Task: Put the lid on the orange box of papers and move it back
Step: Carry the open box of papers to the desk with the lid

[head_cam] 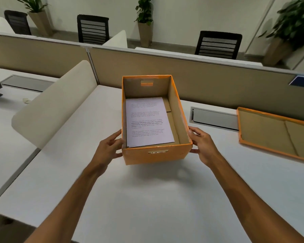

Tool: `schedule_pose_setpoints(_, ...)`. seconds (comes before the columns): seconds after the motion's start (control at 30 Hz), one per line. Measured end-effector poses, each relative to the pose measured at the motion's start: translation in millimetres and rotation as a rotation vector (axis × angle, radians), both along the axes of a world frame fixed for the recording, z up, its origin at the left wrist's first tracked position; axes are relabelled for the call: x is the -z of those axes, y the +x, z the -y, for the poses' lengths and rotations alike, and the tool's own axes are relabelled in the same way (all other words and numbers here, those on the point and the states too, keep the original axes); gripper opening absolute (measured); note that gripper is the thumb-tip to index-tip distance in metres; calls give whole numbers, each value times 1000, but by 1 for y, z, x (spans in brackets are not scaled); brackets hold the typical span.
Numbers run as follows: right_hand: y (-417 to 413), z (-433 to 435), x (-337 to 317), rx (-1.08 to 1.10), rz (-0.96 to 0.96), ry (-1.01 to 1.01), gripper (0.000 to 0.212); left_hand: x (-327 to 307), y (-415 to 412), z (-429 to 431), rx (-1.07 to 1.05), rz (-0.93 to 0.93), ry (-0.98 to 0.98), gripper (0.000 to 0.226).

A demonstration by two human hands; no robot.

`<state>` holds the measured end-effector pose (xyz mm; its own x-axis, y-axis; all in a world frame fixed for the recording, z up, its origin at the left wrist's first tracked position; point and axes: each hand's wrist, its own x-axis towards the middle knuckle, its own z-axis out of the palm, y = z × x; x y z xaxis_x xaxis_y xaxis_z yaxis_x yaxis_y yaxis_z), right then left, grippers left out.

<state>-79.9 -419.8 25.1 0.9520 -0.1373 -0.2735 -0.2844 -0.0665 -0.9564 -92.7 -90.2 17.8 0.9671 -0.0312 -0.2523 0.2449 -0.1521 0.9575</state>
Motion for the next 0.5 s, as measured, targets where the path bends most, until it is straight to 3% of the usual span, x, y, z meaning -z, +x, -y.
schedule_pose_setpoints(0.5, -177, 85, 9, 206, 20, 28, 21, 6, -102, 90, 196, 9, 15, 47)
